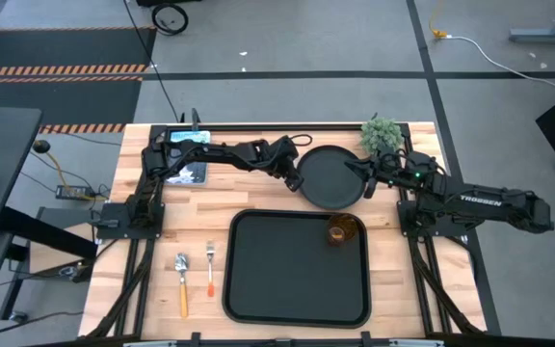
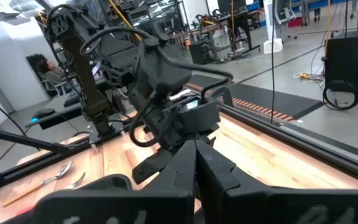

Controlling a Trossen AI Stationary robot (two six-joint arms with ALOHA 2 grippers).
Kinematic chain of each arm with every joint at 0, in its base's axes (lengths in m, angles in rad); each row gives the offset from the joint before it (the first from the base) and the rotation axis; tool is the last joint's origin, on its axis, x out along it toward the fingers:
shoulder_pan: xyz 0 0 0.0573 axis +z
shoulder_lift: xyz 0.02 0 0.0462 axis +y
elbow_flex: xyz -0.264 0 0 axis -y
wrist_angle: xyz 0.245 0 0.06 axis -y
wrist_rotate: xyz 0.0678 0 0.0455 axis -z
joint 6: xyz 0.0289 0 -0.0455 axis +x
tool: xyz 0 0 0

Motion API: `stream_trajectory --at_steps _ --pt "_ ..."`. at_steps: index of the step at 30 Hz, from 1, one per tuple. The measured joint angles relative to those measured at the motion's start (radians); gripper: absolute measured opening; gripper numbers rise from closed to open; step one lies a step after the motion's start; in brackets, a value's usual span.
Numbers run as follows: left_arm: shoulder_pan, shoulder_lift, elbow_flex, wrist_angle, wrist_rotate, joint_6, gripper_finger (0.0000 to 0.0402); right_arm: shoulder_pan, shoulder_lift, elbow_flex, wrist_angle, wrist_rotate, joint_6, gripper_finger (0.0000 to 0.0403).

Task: Pick and place plate/cup/fork/spoon on tray
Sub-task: Put the black plate on the black tray at the bottom of the brown cup

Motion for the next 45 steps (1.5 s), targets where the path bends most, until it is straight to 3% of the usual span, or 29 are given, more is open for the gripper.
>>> stream_trajectory --at_steps 6,19,39,45 --pt "-0.001 0.000 0.000 0.019 -0.091 -0.060 0.0270 0.000 0.019 0.000 0.021 0.000 0.000 0.0016" --pt "-0.042 0.017 -0.002 0.071 -0.203 -0.059 0.0266 0.000 0.037 0.000 0.053 -0.001 0.003 0.0016" --pt "-0.045 0.080 -0.003 0.077 -0.207 -0.059 0.0265 0.015 0.051 -0.001 0.060 -0.017 0.008 0.0016" --pt "-0.045 0.080 -0.003 0.077 -0.200 -0.038 0.0239 0.015 0.051 -0.001 0.060 -0.017 0.008 0.0016"
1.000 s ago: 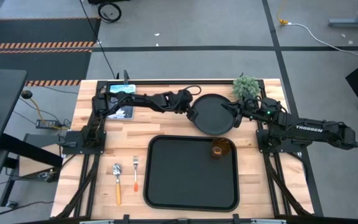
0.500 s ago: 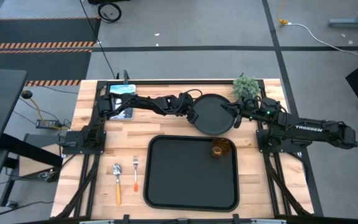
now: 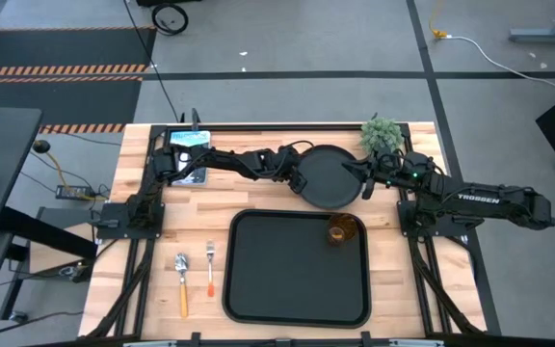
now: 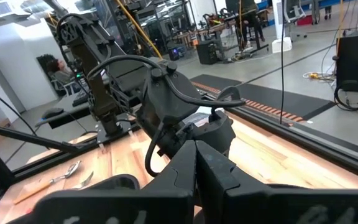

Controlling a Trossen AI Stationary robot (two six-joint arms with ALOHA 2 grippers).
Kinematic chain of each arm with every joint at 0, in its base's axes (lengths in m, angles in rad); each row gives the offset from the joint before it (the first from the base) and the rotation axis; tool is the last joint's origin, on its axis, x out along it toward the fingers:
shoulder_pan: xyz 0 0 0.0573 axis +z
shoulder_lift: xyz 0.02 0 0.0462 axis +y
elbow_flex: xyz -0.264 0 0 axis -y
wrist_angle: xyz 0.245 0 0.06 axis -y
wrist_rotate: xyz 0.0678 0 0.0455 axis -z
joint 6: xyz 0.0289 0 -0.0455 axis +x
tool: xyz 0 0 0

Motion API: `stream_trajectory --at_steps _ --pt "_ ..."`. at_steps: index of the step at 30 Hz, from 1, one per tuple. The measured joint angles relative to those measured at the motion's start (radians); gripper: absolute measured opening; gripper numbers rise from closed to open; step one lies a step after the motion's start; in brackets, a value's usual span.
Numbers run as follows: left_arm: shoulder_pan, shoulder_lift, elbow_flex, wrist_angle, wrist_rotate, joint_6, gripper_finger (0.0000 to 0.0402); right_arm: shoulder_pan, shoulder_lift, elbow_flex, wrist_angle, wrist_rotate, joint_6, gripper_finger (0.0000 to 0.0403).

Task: Pick and place plate/cup/fork/spoon on tray
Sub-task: Put the black plate on the black tray at the bottom of the brown cup

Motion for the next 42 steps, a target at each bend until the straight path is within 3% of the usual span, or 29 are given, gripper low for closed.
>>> stream_trajectory --at_steps 25,36,42 --pt "0.010 0.000 0.000 -0.003 -0.045 -0.026 0.0056 0.000 0.000 0.000 0.000 0.001 0.004 0.0016" --pt "0.045 0.000 0.002 -0.002 -0.037 -0.022 0.0035 0.000 0.000 0.000 0.000 0.001 0.005 0.0016" --pt "0.066 -0.015 0.002 -0.018 0.027 -0.004 0.0012 0.000 0.000 0.000 0.000 0.001 0.005 0.0016"
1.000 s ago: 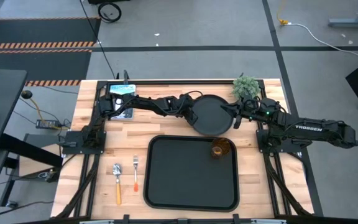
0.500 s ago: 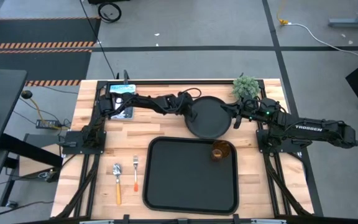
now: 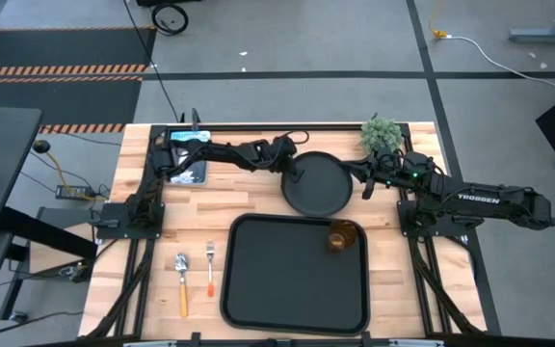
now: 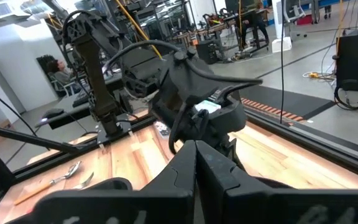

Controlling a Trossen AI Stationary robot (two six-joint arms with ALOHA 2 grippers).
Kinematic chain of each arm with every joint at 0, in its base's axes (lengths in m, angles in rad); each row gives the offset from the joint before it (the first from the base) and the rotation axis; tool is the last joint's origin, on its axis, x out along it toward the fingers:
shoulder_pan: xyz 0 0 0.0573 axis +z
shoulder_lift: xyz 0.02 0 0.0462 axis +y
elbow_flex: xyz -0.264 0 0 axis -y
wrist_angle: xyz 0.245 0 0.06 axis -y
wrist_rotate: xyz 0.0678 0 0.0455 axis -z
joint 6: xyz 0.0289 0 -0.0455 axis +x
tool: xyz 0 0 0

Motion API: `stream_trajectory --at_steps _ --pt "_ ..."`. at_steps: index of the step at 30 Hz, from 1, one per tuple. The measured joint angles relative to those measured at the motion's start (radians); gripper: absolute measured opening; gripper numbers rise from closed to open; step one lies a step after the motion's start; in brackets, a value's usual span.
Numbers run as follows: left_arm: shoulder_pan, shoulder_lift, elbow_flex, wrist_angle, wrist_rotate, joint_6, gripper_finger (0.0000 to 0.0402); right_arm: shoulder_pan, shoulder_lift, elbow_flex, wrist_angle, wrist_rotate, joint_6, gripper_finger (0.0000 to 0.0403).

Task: Pick and place plate/cup/fork/spoon on tray
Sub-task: Put the black plate on the black tray at the bottom of the brown cup

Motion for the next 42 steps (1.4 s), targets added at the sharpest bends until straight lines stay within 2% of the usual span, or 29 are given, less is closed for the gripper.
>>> stream_trajectory --at_steps 5,11,17,30,42 --pt "0.008 -0.005 0.000 -0.018 0.034 0.005 0.0012 0.000 0.000 0.000 0.021 0.000 -0.002 0.0016" --pt "-0.014 -0.009 0.000 -0.026 0.028 -0.014 0.0012 0.000 0.000 0.000 0.029 -0.002 0.002 0.0016" --pt "-0.039 -0.010 0.000 -0.044 -0.024 -0.036 0.0012 0.000 0.000 0.000 0.030 -0.003 0.002 0.0016" --pt "-0.049 -0.042 -0.002 -0.075 -0.056 -0.077 0.0012 0.000 0.000 0.000 0.026 -0.004 0.003 0.0016" --pt "-0.027 -0.132 -0.002 -0.226 -0.069 -0.040 0.0013 0.004 0.011 0.001 0.015 -0.004 0.003 0.0016"
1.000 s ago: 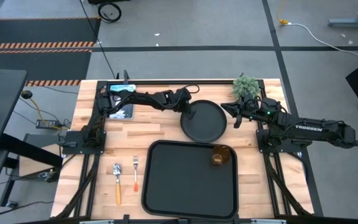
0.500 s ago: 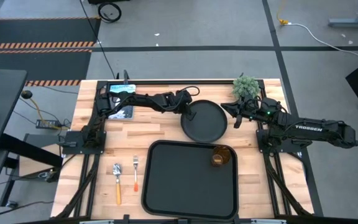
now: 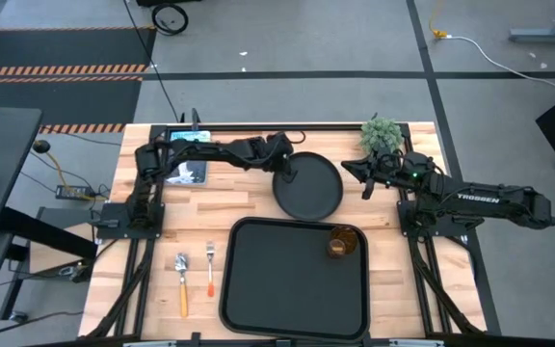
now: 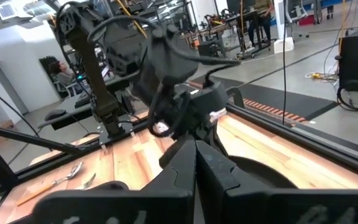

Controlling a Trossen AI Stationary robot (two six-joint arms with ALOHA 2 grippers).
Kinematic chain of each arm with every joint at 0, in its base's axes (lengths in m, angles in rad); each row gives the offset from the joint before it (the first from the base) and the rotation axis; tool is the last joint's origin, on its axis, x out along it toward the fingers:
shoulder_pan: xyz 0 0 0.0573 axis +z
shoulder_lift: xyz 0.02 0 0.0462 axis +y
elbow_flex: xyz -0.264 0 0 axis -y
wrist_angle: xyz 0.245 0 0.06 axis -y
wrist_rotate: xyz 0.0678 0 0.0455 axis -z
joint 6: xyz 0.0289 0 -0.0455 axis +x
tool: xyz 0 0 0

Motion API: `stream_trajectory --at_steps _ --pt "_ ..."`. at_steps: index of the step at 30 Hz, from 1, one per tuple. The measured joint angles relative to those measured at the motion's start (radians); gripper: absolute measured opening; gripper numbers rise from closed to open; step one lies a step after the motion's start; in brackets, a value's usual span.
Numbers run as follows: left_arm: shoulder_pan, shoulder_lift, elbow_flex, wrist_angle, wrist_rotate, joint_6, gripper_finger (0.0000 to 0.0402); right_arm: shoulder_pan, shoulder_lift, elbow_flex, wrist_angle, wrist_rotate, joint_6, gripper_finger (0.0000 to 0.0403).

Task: Pick and place plate/cup/fork/spoon on tray
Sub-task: Put the black plate on the black tray at the bottom of the brown cup

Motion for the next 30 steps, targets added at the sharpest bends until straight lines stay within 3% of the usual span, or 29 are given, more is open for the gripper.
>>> stream_trajectory --at_steps 9,17,30 --pt "0.047 -0.077 0.000 -0.091 0.017 0.072 0.0013 0.001 0.004 0.000 0.009 0.000 -0.006 0.0016" --pt "0.092 -0.089 0.000 -0.177 0.124 0.116 0.0013 0.001 0.004 0.000 0.023 0.000 -0.011 0.0016" --pt "0.127 -0.089 0.000 -0.178 0.182 0.153 0.0013 0.001 0.006 0.000 0.024 0.000 -0.004 0.0016"
